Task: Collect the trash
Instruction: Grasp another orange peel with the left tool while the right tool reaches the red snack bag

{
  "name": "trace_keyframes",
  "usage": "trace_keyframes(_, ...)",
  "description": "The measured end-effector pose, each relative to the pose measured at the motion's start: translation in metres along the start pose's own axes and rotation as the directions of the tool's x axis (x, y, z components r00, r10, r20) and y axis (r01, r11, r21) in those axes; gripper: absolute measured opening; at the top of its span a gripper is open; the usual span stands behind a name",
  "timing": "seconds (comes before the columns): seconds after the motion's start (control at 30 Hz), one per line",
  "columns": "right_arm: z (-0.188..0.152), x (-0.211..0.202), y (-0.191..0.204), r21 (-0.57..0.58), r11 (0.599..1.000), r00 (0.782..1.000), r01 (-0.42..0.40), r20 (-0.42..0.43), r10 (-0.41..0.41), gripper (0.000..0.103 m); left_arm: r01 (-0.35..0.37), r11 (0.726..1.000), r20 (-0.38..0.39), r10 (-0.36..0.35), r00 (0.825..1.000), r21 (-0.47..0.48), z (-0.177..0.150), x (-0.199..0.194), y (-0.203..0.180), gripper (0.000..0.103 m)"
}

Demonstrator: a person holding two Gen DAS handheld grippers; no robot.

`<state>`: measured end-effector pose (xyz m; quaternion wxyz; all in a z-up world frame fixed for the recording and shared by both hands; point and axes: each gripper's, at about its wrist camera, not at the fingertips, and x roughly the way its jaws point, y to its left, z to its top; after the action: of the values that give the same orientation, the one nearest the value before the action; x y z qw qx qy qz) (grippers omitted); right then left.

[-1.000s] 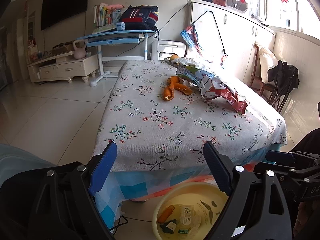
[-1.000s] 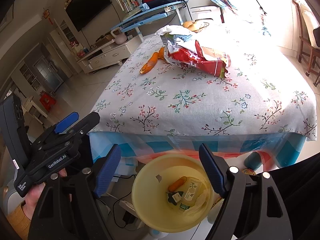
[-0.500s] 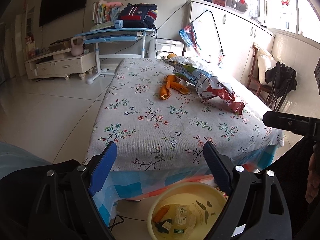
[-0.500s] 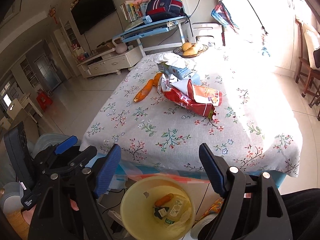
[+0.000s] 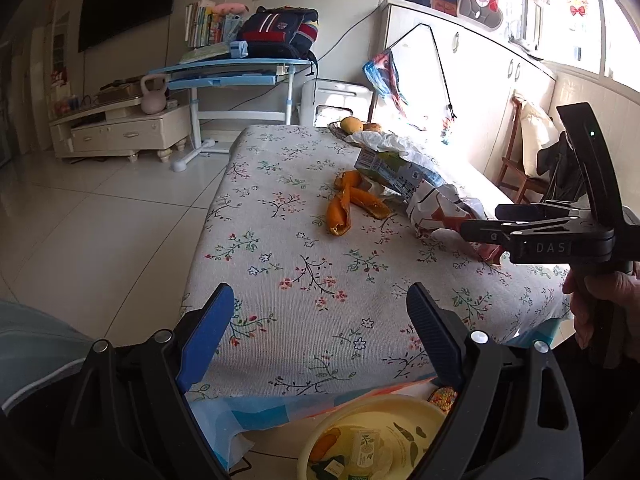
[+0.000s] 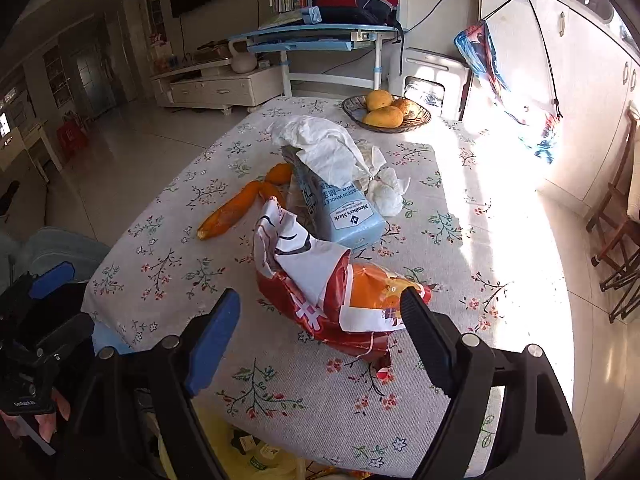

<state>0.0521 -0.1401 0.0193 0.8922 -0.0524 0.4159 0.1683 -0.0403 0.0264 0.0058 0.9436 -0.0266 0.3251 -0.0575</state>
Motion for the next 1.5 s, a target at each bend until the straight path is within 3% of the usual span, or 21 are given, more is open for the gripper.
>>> trace_keyframes(0.07,0.0,0.01,0.0,-0.009,1.0,1.0,-0.005,-0.017,0.005,0.074,-0.005,1.0,-0.002,0.005,1.0,-0.001,0.01,0.009,0.001,0.085)
trace_keyframes(0.13,-0.002,0.016,-0.001,-0.009,1.0,0.999,-0.014,-0.036,0.014,0.055,-0.006,1.0,-0.004,0.006,1.0,-0.009,0.022,0.02,0.003,0.085)
trace_keyframes(0.23,-0.004,0.009,-0.001,-0.018,1.0,0.999,-0.026,-0.023,0.025,0.041,0.001,1.0,-0.015,-0.001,1.0,-0.017,0.038,0.039,0.003,0.085)
trace_keyframes(0.33,-0.006,-0.003,-0.006,0.006,0.999,0.999,-0.053,-0.002,0.053,0.03,0.002,1.0,-0.036,-0.003,0.999,-0.012,0.051,0.061,0.0,0.085)
trace_keyframes(0.47,-0.011,-0.016,-0.02,0.107,0.987,0.992,-0.123,0.023,0.121,0.026,0.01,1.0,-0.073,-0.012,0.997,-0.017,0.064,0.088,-0.003,0.085)
trace_keyframes(0.77,-0.018,-0.034,-0.058,0.318,0.918,0.971,-0.236,0.101,0.215,0.023,0.022,1.0,-0.155,-0.024,0.988,-0.015,0.074,0.137,-0.015,0.085)
trace_keyframes(0.9,-0.015,-0.036,-0.062,0.339,0.906,0.967,-0.253,0.121,0.225,0.022,0.029,1.0,-0.182,-0.031,0.983,-0.011,0.075,0.15,-0.019,0.084)
trace_keyframes(1.13,-0.013,-0.04,-0.059,0.326,0.905,0.961,-0.274,0.134,0.242,0.021,0.062,0.998,-0.228,-0.065,0.971,-0.019,0.075,0.165,-0.02,0.056)
trace_keyframes(1.27,-0.013,-0.037,-0.055,0.303,0.917,0.966,-0.258,0.11,0.236,0.011,0.087,0.996,-0.242,-0.09,0.966,-0.02,0.074,0.165,-0.019,0.022)
trace_keyframes(1.4,-0.014,-0.03,-0.043,0.239,0.946,0.976,-0.219,0.058,0.212,0.011,0.101,0.994,-0.241,-0.105,0.965,-0.029,0.07,0.159,-0.013,0.021)
trace_keyframes(1.43,-0.014,-0.03,-0.039,0.22,0.952,0.977,-0.215,0.058,0.207,0.012,0.104,0.994,-0.241,-0.108,0.965,-0.03,0.069,0.157,-0.011,0.021)
trace_keyframes(1.5,-0.012,-0.03,-0.031,0.179,0.962,0.978,-0.207,0.063,0.199,0.039,0.109,0.994,-0.24,-0.113,0.964,-0.03,0.065,0.153,-0.009,0.02)
